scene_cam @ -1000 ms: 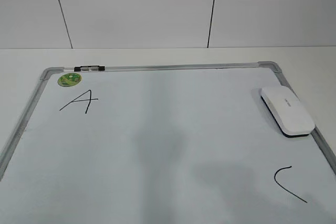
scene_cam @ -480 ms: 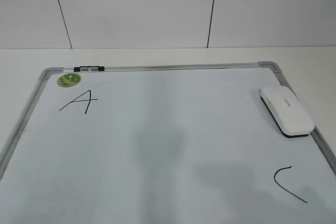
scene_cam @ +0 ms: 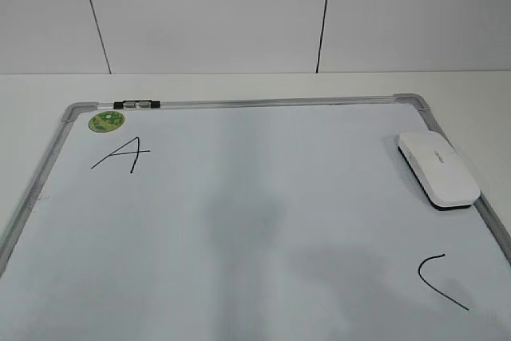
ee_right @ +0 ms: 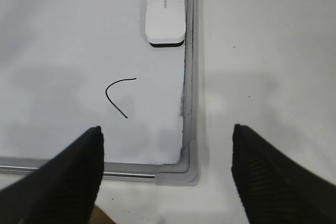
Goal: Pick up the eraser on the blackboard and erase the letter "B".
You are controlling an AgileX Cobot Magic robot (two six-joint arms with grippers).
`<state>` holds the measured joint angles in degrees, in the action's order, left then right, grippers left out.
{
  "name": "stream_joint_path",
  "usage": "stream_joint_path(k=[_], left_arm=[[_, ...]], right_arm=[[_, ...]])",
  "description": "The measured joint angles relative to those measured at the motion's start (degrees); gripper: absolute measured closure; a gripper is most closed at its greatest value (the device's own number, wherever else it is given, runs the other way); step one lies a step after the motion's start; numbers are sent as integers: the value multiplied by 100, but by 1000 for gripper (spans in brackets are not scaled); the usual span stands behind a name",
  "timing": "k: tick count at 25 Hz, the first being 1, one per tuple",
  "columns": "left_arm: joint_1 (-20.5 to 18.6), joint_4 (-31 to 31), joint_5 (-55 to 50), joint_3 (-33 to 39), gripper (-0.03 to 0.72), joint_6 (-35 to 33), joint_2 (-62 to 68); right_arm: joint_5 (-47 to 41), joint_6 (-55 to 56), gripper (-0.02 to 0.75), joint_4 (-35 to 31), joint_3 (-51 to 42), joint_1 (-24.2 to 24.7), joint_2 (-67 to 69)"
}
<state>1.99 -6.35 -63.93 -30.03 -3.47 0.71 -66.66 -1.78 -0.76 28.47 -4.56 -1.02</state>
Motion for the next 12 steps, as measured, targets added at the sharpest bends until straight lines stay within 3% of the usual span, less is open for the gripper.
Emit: stream_joint_path(k=[12], left_arm=[[0,0,9,0,451,0,0]], right_arm=[[22,-43,153,76,0,0,0]])
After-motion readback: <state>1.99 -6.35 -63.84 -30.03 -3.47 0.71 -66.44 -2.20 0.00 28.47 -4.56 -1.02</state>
